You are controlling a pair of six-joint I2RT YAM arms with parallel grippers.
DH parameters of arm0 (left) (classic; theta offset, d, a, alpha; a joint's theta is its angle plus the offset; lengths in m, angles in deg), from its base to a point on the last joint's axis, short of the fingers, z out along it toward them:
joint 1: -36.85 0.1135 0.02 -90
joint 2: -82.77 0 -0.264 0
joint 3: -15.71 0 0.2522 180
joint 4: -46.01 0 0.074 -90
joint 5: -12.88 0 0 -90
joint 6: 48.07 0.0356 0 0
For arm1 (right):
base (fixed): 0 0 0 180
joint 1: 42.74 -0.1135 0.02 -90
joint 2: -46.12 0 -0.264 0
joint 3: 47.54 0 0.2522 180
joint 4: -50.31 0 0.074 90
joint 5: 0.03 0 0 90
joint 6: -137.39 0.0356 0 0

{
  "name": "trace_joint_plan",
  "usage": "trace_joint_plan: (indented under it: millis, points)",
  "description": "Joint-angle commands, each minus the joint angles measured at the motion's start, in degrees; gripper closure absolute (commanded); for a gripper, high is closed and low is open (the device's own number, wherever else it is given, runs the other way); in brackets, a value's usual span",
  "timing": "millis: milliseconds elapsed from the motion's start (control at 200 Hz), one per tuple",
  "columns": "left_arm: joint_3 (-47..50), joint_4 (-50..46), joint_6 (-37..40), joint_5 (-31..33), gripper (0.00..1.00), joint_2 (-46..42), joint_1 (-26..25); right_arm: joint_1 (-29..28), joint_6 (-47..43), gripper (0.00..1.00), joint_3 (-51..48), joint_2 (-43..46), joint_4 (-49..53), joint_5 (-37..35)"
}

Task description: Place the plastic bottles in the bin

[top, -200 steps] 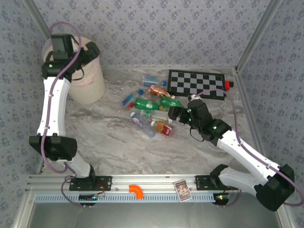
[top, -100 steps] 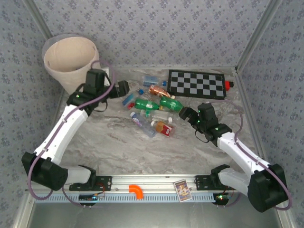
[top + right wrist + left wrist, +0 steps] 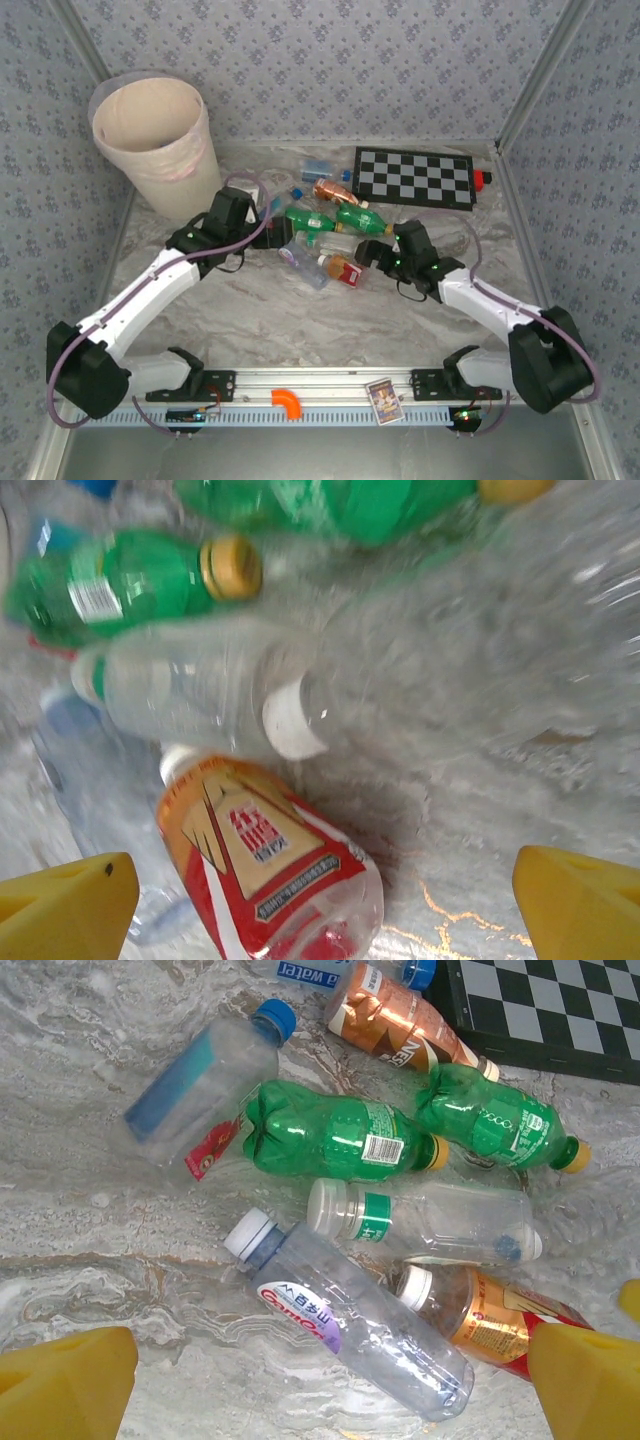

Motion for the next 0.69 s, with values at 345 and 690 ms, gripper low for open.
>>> trace_joint_plan:
  millis: [345, 690]
  points:
    - [1.0, 0.19, -1.61, 2.54, 0.0, -3.93, -0.62, -3.48, -11.91, 0.02, 3.25, -13.91, -7.76, 12.0]
    - [1.82, -0.16, -2.39, 2.7, 0.0, -4.01, -0.58, -4.86, -13.47, 0.0, 3.94, -15.96, -9.76, 12.42]
